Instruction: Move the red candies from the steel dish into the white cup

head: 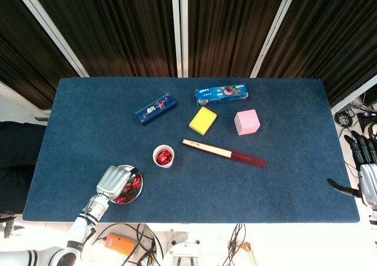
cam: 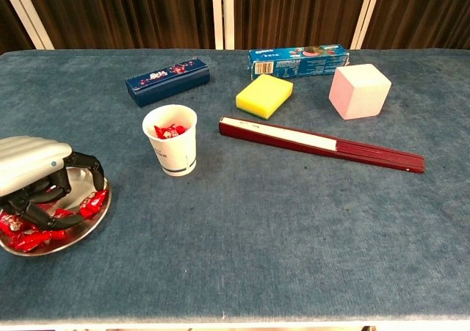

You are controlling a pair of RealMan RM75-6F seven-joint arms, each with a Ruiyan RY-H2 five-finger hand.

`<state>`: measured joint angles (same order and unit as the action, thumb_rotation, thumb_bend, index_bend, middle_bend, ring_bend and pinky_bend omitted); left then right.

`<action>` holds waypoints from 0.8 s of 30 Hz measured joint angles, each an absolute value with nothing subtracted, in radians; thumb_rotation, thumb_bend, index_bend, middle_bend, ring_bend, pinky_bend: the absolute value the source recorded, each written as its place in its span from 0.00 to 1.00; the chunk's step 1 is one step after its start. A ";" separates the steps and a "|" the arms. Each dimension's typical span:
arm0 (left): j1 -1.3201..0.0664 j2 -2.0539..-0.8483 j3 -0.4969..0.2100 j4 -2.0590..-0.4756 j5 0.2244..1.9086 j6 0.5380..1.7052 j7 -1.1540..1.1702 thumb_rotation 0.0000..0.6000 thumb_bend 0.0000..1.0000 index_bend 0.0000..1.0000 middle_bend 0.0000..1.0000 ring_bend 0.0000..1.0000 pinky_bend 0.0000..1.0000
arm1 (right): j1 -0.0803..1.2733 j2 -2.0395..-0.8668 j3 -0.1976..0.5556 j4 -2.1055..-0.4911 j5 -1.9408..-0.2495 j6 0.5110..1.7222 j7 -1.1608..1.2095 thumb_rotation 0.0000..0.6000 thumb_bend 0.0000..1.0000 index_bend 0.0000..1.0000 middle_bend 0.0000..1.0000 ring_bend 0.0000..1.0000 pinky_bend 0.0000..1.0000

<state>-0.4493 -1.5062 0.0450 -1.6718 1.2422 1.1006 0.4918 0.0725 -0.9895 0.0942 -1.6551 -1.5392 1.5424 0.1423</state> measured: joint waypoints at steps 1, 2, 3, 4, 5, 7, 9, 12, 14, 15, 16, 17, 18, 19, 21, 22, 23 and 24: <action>-0.450 -1.506 0.044 -1.671 1.241 1.096 0.486 1.00 0.28 0.43 0.93 0.88 0.90 | 0.073 -0.989 0.095 -1.656 -1.539 1.542 0.142 1.00 0.12 0.00 0.01 0.00 0.00; -0.452 -1.506 0.043 -1.670 1.240 1.090 0.481 1.00 0.29 0.45 0.93 0.88 0.90 | 0.073 -0.989 0.095 -1.656 -1.538 1.542 0.141 1.00 0.12 0.00 0.01 0.00 0.00; -0.454 -1.506 0.041 -1.666 1.238 1.084 0.476 1.00 0.31 0.46 0.93 0.88 0.90 | 0.073 -0.989 0.095 -1.657 -1.537 1.541 0.140 1.00 0.12 0.00 0.01 0.00 0.00; -0.455 -1.507 0.040 -1.662 1.236 1.081 0.473 1.00 0.31 0.47 0.93 0.88 0.90 | 0.073 -0.989 0.095 -1.658 -1.537 1.541 0.140 1.00 0.12 0.00 0.01 0.00 0.00; -0.456 -1.508 0.038 -1.659 1.235 1.078 0.470 1.00 0.33 0.49 0.93 0.88 0.90 | 0.074 -0.988 0.095 -1.658 -1.537 1.540 0.140 1.00 0.12 0.00 0.01 0.00 0.00; -0.458 -1.509 0.035 -1.654 1.232 1.073 0.463 1.00 0.34 0.52 0.93 0.88 0.90 | 0.074 -0.988 0.095 -1.659 -1.536 1.540 0.138 1.00 0.12 0.00 0.01 0.00 0.00; -0.458 -1.509 0.032 -1.651 1.234 1.072 0.453 1.00 0.35 0.54 0.93 0.88 0.90 | 0.073 -0.988 0.096 -1.659 -1.535 1.540 0.138 1.00 0.12 0.00 0.01 0.00 0.00; -0.456 -1.504 0.027 -1.652 1.240 1.077 0.433 1.00 0.36 0.55 0.93 0.88 0.90 | 0.074 -0.989 0.096 -1.659 -1.535 1.540 0.138 1.00 0.12 0.00 0.01 0.00 0.00; -0.453 -1.495 0.021 -1.659 1.248 1.089 0.417 1.00 0.36 0.55 0.93 0.88 0.90 | 0.073 -0.989 0.096 -1.659 -1.535 1.541 0.140 1.00 0.12 0.00 0.01 0.00 0.00; -0.452 -1.489 0.018 -1.665 1.253 1.095 0.410 1.00 0.36 0.55 0.93 0.88 0.90 | 0.073 -0.989 0.096 -1.658 -1.536 1.542 0.141 1.00 0.12 0.00 0.01 0.00 0.00; -0.450 -1.482 0.014 -1.672 1.257 1.102 0.402 1.00 0.36 0.55 0.93 0.88 0.90 | 0.073 -0.989 0.096 -1.658 -1.536 1.543 0.141 1.00 0.12 0.00 0.01 0.00 0.00; -0.449 -1.474 0.011 -1.681 1.262 1.109 0.393 1.00 0.36 0.55 0.93 0.88 0.90 | 0.073 -0.989 0.096 -1.658 -1.537 1.544 0.142 1.00 0.12 0.00 0.01 0.00 0.00; -0.447 -1.462 0.004 -1.695 1.269 1.120 0.380 1.00 0.36 0.55 0.93 0.88 0.90 | 0.072 -0.988 0.096 -1.658 -1.537 1.545 0.142 1.00 0.12 0.00 0.01 0.00 0.00; -0.445 -1.452 -0.001 -1.706 1.276 1.129 0.371 1.00 0.36 0.55 0.93 0.88 0.90 | 0.072 -0.988 0.096 -1.658 -1.538 1.547 0.142 1.00 0.12 0.00 0.01 0.00 0.00; -0.443 -1.429 -0.017 -1.735 1.294 1.149 0.351 1.00 0.36 0.55 0.93 0.88 0.90 | 0.071 -0.988 0.097 -1.657 -1.540 1.551 0.144 1.00 0.12 0.00 0.01 0.00 0.00; -0.444 -1.419 -0.026 -1.748 1.301 1.156 0.343 1.00 0.36 0.55 0.93 0.88 0.90 | 0.070 -0.988 0.097 -1.656 -1.540 1.553 0.145 1.00 0.12 0.00 0.01 0.00 0.00; -0.446 -1.407 -0.040 -1.765 1.310 1.164 0.334 1.00 0.36 0.55 0.93 0.88 0.90 | 0.069 -0.989 0.097 -1.655 -1.540 1.554 0.146 1.00 0.12 0.00 0.01 0.00 0.00; -0.450 -1.400 -0.052 -1.776 1.315 1.168 0.329 1.00 0.36 0.55 0.93 0.88 0.90 | 0.069 -0.990 0.097 -1.653 -1.540 1.554 0.148 1.00 0.12 0.00 0.01 0.00 0.00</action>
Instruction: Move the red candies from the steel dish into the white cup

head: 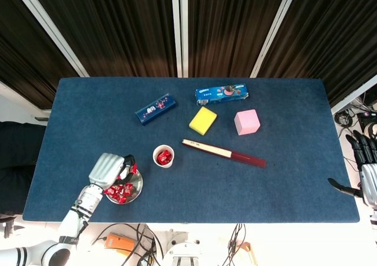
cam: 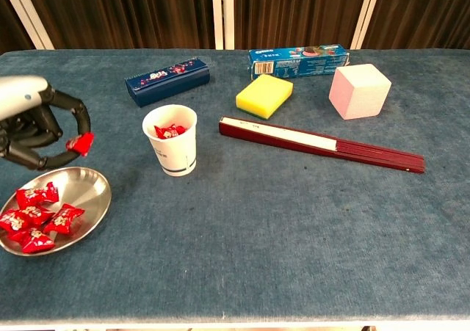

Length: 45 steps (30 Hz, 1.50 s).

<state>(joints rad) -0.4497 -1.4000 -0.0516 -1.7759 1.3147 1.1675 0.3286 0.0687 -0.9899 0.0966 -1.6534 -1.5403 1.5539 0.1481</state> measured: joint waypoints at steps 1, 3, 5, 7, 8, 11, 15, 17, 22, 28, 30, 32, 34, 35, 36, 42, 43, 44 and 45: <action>-0.455 -1.394 -0.064 -1.786 1.318 1.169 0.325 1.00 0.36 0.55 0.93 0.88 0.90 | 0.068 -0.990 0.096 -1.652 -1.540 1.554 0.150 1.00 0.12 0.00 0.01 0.00 0.00; -0.475 -1.387 -0.094 -1.805 1.320 1.165 0.318 1.00 0.36 0.55 0.93 0.88 0.90 | 0.067 -0.992 0.096 -1.649 -1.540 1.555 0.154 1.00 0.12 0.00 0.01 0.00 0.00; -0.503 -1.387 -0.120 -1.816 1.311 1.144 0.316 1.00 0.36 0.55 0.93 0.88 0.90 | 0.065 -0.993 0.096 -1.646 -1.540 1.558 0.158 1.00 0.12 0.00 0.01 0.00 0.00; -0.530 -1.391 -0.140 -1.820 1.296 1.115 0.320 1.00 0.35 0.55 0.93 0.88 0.90 | 0.064 -0.993 0.095 -1.641 -1.539 1.559 0.163 1.00 0.12 0.00 0.01 0.00 0.00; -0.549 -1.397 -0.152 -1.821 1.279 1.095 0.326 1.00 0.35 0.55 0.93 0.88 0.90 | 0.063 -0.993 0.095 -1.640 -1.539 1.560 0.164 1.00 0.12 0.00 0.01 0.00 0.00; -0.588 -1.414 -0.177 -1.816 1.228 1.051 0.340 1.00 0.35 0.55 0.93 0.88 0.90 | 0.060 -0.994 0.094 -1.633 -1.536 1.560 0.172 1.00 0.12 0.00 0.01 0.00 0.00; -0.644 -1.443 -0.199 -1.795 1.147 1.003 0.388 1.00 0.34 0.53 0.93 0.88 0.90 | 0.057 -0.996 0.094 -1.620 -1.527 1.559 0.186 1.00 0.12 0.00 0.01 0.00 0.00; -0.661 -1.457 -0.203 -1.787 1.113 0.995 0.418 1.00 0.32 0.51 0.93 0.88 0.90 | 0.056 -0.998 0.094 -1.615 -1.525 1.558 0.191 1.00 0.12 0.00 0.01 0.00 0.00; -0.683 -1.477 -0.199 -1.777 1.073 1.001 0.447 1.00 0.27 0.42 0.93 0.88 0.90 | 0.061 -1.003 0.095 -1.608 -1.522 1.547 0.196 1.00 0.12 0.00 0.01 0.00 0.00; -0.680 -1.478 -0.187 -1.777 1.078 1.034 0.444 1.00 0.20 0.35 0.93 0.88 0.90 | 0.067 -1.002 0.098 -1.614 -1.524 1.542 0.188 1.00 0.12 0.00 0.01 0.00 0.00; -0.674 -1.470 -0.180 -1.783 1.091 1.048 0.442 1.00 0.20 0.35 0.93 0.88 0.90 | 0.069 -1.002 0.099 -1.616 -1.526 1.540 0.184 1.00 0.12 0.00 0.01 0.00 0.00; -0.664 -1.455 -0.172 -1.793 1.104 1.067 0.441 1.00 0.20 0.35 0.93 0.88 0.90 | 0.071 -1.001 0.100 -1.618 -1.527 1.540 0.183 1.00 0.12 0.00 0.01 0.00 0.00; -0.649 -1.438 -0.162 -1.806 1.119 1.090 0.438 1.00 0.20 0.35 0.93 0.88 0.90 | 0.072 -1.001 0.100 -1.621 -1.529 1.541 0.182 1.00 0.12 0.00 0.01 0.00 0.00; -0.634 -1.423 -0.153 -1.816 1.129 1.108 0.433 1.00 0.20 0.35 0.93 0.88 0.90 | 0.072 -1.000 0.101 -1.622 -1.529 1.541 0.181 1.00 0.12 0.00 0.01 0.00 0.00; -0.621 -1.412 -0.146 -1.822 1.137 1.122 0.427 1.00 0.21 0.36 0.93 0.88 0.90 | 0.073 -0.999 0.101 -1.623 -1.530 1.541 0.179 1.00 0.12 0.00 0.01 0.00 0.00; -0.516 -1.356 -0.057 -1.828 1.189 1.206 0.387 1.00 0.21 0.40 0.93 0.88 0.90 | 0.081 -1.001 0.101 -1.626 -1.535 1.533 0.174 1.00 0.12 0.00 0.01 0.00 0.00; -0.501 -1.354 -0.041 -1.822 1.194 1.214 0.385 1.00 0.21 0.41 0.93 0.88 0.90 | 0.083 -1.002 0.101 -1.627 -1.537 1.531 0.172 1.00 0.12 0.00 0.01 0.00 0.00; -0.484 -1.352 -0.020 -1.810 1.200 1.222 0.385 1.00 0.21 0.41 0.93 0.88 0.90 | 0.084 -1.002 0.101 -1.628 -1.539 1.530 0.171 1.00 0.12 0.00 0.01 0.00 0.00; -0.471 -1.352 -0.004 -1.800 1.203 1.227 0.386 1.00 0.21 0.41 0.93 0.88 0.90 | 0.086 -1.002 0.101 -1.630 -1.541 1.530 0.168 1.00 0.12 0.00 0.01 0.00 0.00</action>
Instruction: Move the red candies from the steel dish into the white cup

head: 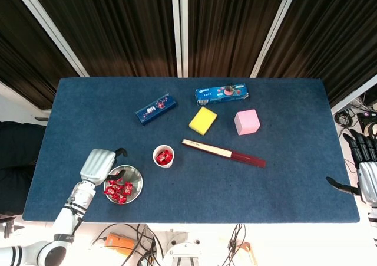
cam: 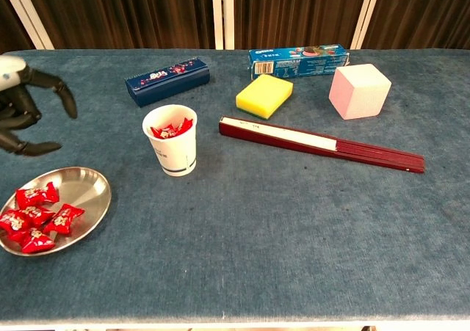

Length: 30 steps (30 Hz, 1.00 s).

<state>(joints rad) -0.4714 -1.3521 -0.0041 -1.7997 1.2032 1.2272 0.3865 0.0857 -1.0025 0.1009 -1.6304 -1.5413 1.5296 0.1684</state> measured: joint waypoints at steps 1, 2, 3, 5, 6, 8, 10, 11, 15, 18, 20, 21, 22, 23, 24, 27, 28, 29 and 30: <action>-0.460 -1.353 0.010 -1.788 1.206 1.232 0.389 1.00 0.21 0.41 0.93 0.88 0.90 | 0.087 -1.002 0.101 -1.632 -1.543 1.529 0.167 1.00 0.12 0.00 0.01 0.00 0.00; -0.449 -1.356 0.022 -1.776 1.208 1.237 0.393 1.00 0.21 0.41 0.93 0.88 0.90 | 0.087 -1.002 0.101 -1.634 -1.544 1.529 0.164 1.00 0.12 0.00 0.01 0.00 0.00; -0.435 -1.363 0.036 -1.762 1.210 1.243 0.397 1.00 0.21 0.41 0.93 0.88 0.90 | 0.088 -1.001 0.101 -1.637 -1.545 1.529 0.161 1.00 0.12 0.00 0.01 0.00 0.00; -0.416 -1.381 0.053 -1.738 1.214 1.252 0.409 1.00 0.21 0.41 0.93 0.88 0.90 | 0.089 -1.000 0.101 -1.642 -1.547 1.530 0.157 1.00 0.12 0.00 0.01 0.00 0.00; -0.410 -1.389 0.057 -1.729 1.216 1.254 0.413 1.00 0.21 0.41 0.93 0.88 0.90 | 0.089 -0.999 0.100 -1.645 -1.547 1.530 0.155 1.00 0.12 0.00 0.01 0.00 0.00; -0.400 -1.410 0.062 -1.711 1.219 1.256 0.417 1.00 0.20 0.41 0.93 0.88 0.90 | 0.089 -0.997 0.100 -1.650 -1.548 1.531 0.151 1.00 0.12 0.00 0.01 0.00 0.00; -0.395 -1.426 0.062 -1.698 1.219 1.253 0.417 1.00 0.20 0.41 0.93 0.88 0.90 | 0.088 -0.996 0.099 -1.654 -1.549 1.533 0.147 1.00 0.12 0.00 0.01 0.00 0.00; -0.393 -1.434 0.062 -1.689 1.218 1.249 0.419 1.00 0.20 0.41 0.93 0.88 0.90 | 0.088 -0.995 0.099 -1.656 -1.549 1.534 0.147 1.00 0.12 0.00 0.01 0.00 0.00; -0.391 -1.455 0.054 -1.666 1.208 1.239 0.445 1.00 0.20 0.41 0.93 0.88 0.90 | 0.085 -0.994 0.098 -1.656 -1.547 1.537 0.147 1.00 0.12 0.00 0.01 0.00 0.00; -0.390 -1.464 0.050 -1.660 1.198 1.229 0.469 1.00 0.20 0.41 0.93 0.88 0.90 | 0.083 -0.994 0.097 -1.654 -1.544 1.537 0.151 1.00 0.12 0.00 0.01 0.00 0.00; -0.388 -1.469 0.047 -1.657 1.192 1.225 0.481 1.00 0.20 0.41 0.93 0.88 0.90 | 0.082 -0.994 0.097 -1.652 -1.543 1.538 0.152 1.00 0.12 0.00 0.01 0.00 0.00; -0.387 -1.471 0.047 -1.656 1.190 1.224 0.486 1.00 0.20 0.42 0.93 0.88 0.90 | 0.082 -0.994 0.097 -1.650 -1.543 1.537 0.153 1.00 0.12 0.00 0.01 0.00 0.00; -0.387 -1.473 0.046 -1.654 1.189 1.223 0.490 1.00 0.20 0.42 0.93 0.88 0.90 | 0.082 -0.995 0.097 -1.649 -1.542 1.537 0.154 1.00 0.12 0.00 0.01 0.00 0.00; -0.385 -1.477 0.045 -1.650 1.186 1.221 0.496 1.00 0.20 0.42 0.93 0.88 0.90 | 0.082 -0.995 0.097 -1.648 -1.542 1.536 0.155 1.00 0.12 0.00 0.01 0.00 0.00; -0.384 -1.480 0.045 -1.647 1.185 1.220 0.498 1.00 0.20 0.42 0.93 0.88 0.90 | 0.083 -0.996 0.097 -1.647 -1.542 1.536 0.156 1.00 0.12 0.00 0.01 0.00 0.00; -0.382 -1.488 0.044 -1.636 1.181 1.218 0.514 1.00 0.20 0.43 0.93 0.88 0.90 | 0.083 -0.996 0.096 -1.645 -1.541 1.535 0.157 1.00 0.12 0.00 0.01 0.00 0.00; -0.381 -1.491 0.044 -1.632 1.180 1.217 0.520 1.00 0.21 0.44 0.93 0.88 0.90 | 0.083 -0.996 0.097 -1.645 -1.541 1.535 0.157 1.00 0.12 0.00 0.01 0.00 0.00; -0.380 -1.495 0.044 -1.628 1.178 1.214 0.526 1.00 0.22 0.46 0.93 0.88 0.90 | 0.083 -0.996 0.097 -1.645 -1.540 1.534 0.157 1.00 0.12 0.00 0.01 0.00 0.00; -0.380 -1.497 0.043 -1.624 1.178 1.211 0.528 1.00 0.23 0.48 0.93 0.88 0.90 | 0.083 -0.997 0.097 -1.645 -1.539 1.534 0.157 1.00 0.12 0.00 0.01 0.00 0.00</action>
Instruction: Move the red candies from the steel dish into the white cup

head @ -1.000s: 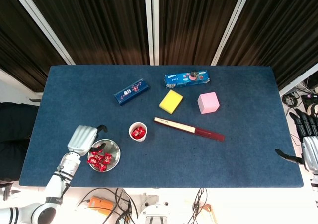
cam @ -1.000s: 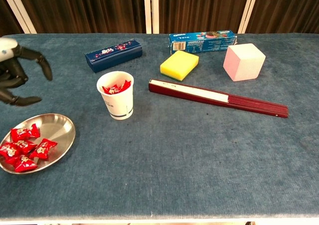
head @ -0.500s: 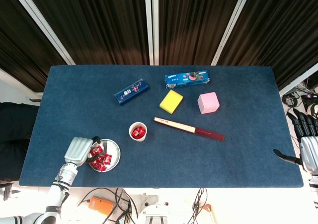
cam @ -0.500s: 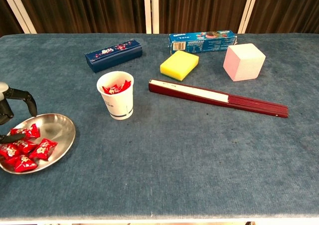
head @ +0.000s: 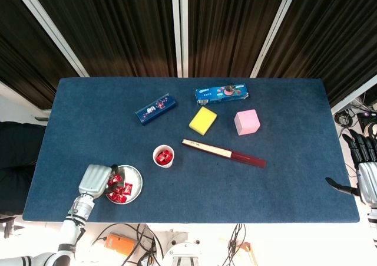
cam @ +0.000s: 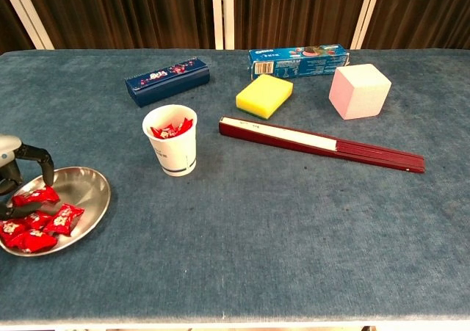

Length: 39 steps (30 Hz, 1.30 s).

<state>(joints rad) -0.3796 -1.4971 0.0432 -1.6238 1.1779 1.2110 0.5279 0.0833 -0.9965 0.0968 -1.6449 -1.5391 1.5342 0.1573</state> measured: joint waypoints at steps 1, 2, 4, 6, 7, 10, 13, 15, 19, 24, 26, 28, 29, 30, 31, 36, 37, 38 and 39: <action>-0.380 -1.498 0.043 -1.622 1.178 1.209 0.529 1.00 0.25 0.51 0.93 0.88 0.90 | 0.084 -0.997 0.097 -1.645 -1.539 1.533 0.157 1.00 0.12 0.00 0.01 0.00 0.00; -0.380 -1.499 0.043 -1.620 1.178 1.205 0.532 1.00 0.26 0.52 0.93 0.88 0.90 | 0.084 -0.997 0.097 -1.645 -1.539 1.533 0.157 1.00 0.12 0.00 0.01 0.00 0.00; -0.381 -1.499 0.042 -1.619 1.179 1.200 0.536 1.00 0.30 0.55 0.93 0.88 0.90 | 0.084 -0.998 0.097 -1.644 -1.539 1.532 0.157 1.00 0.12 0.00 0.01 0.00 0.00; -0.382 -1.494 0.038 -1.624 1.185 1.201 0.535 1.00 0.32 0.57 0.93 0.88 0.90 | 0.084 -0.998 0.097 -1.644 -1.539 1.533 0.158 1.00 0.12 0.00 0.01 0.00 0.00; -0.382 -1.490 0.035 -1.628 1.188 1.203 0.531 1.00 0.32 0.57 0.93 0.88 0.90 | 0.083 -0.998 0.097 -1.644 -1.538 1.534 0.158 1.00 0.12 0.00 0.01 0.00 0.00; -0.381 -1.471 0.022 -1.657 1.209 1.217 0.504 1.00 0.32 0.57 0.93 0.88 0.90 | 0.082 -0.997 0.096 -1.643 -1.539 1.537 0.158 1.00 0.12 0.00 0.01 0.00 0.00; -0.385 -1.438 0.002 -1.708 1.247 1.232 0.455 1.00 0.32 0.57 0.93 0.88 0.90 | 0.080 -0.998 0.096 -1.644 -1.541 1.541 0.159 1.00 0.12 0.00 0.01 0.00 0.00; -0.393 -1.410 -0.019 -1.752 1.275 1.237 0.419 1.00 0.32 0.57 0.93 0.88 0.90 | 0.080 -0.998 0.096 -1.645 -1.543 1.542 0.159 1.00 0.12 0.00 0.01 0.00 0.00; -0.436 -1.374 -0.078 -1.820 1.315 1.226 0.378 1.00 0.32 0.57 0.93 0.88 0.90 | 0.079 -0.999 0.095 -1.646 -1.546 1.545 0.159 1.00 0.12 0.00 0.01 0.00 0.00; -0.516 -1.375 -0.145 -1.852 1.299 1.148 0.364 1.00 0.32 0.57 0.93 0.88 0.90 | 0.076 -1.000 0.095 -1.641 -1.544 1.549 0.166 1.00 0.12 0.00 0.01 0.00 0.00; -0.553 -1.386 -0.169 -1.853 1.267 1.106 0.366 1.00 0.32 0.57 0.93 0.88 0.90 | 0.075 -1.000 0.094 -1.637 -1.541 1.549 0.169 1.00 0.12 0.00 0.01 0.00 0.00; -0.584 -1.401 -0.188 -1.850 1.231 1.073 0.371 1.00 0.32 0.57 0.93 0.88 0.90 | 0.072 -1.000 0.094 -1.632 -1.537 1.549 0.175 1.00 0.12 0.00 0.01 0.00 0.00; -0.605 -1.414 -0.199 -1.845 1.205 1.053 0.376 1.00 0.32 0.57 0.93 0.88 0.90 | 0.071 -1.001 0.094 -1.629 -1.535 1.549 0.177 1.00 0.12 0.00 0.01 0.00 0.00; -0.620 -1.424 -0.206 -1.840 1.187 1.040 0.382 1.00 0.32 0.57 0.93 0.88 0.90 | 0.070 -1.001 0.095 -1.626 -1.532 1.550 0.180 1.00 0.12 0.00 0.01 0.00 0.00; -0.633 -1.435 -0.212 -1.835 1.168 1.030 0.390 1.00 0.32 0.57 0.93 0.88 0.90 | 0.069 -1.001 0.095 -1.624 -1.531 1.550 0.182 1.00 0.12 0.00 0.01 0.00 0.00; -0.688 -1.482 -0.229 -1.801 1.079 1.002 0.445 1.00 0.26 0.51 0.93 0.88 0.90 | 0.068 -1.003 0.095 -1.616 -1.528 1.547 0.192 1.00 0.12 0.00 0.01 0.00 0.00; -0.694 -1.488 -0.228 -1.796 1.068 1.001 0.455 1.00 0.25 0.50 0.93 0.88 0.90 | 0.068 -1.004 0.095 -1.615 -1.526 1.546 0.192 1.00 0.12 0.00 0.01 0.00 0.00; -0.700 -1.496 -0.227 -1.790 1.057 1.003 0.469 1.00 0.22 0.47 0.93 0.88 0.90 | 0.069 -1.004 0.095 -1.615 -1.526 1.545 0.193 1.00 0.12 0.00 0.01 0.00 0.00; -0.703 -1.502 -0.225 -1.785 1.051 1.007 0.478 1.00 0.20 0.44 0.93 0.88 0.90 | 0.069 -1.005 0.095 -1.614 -1.526 1.544 0.193 1.00 0.12 0.00 0.01 0.00 0.00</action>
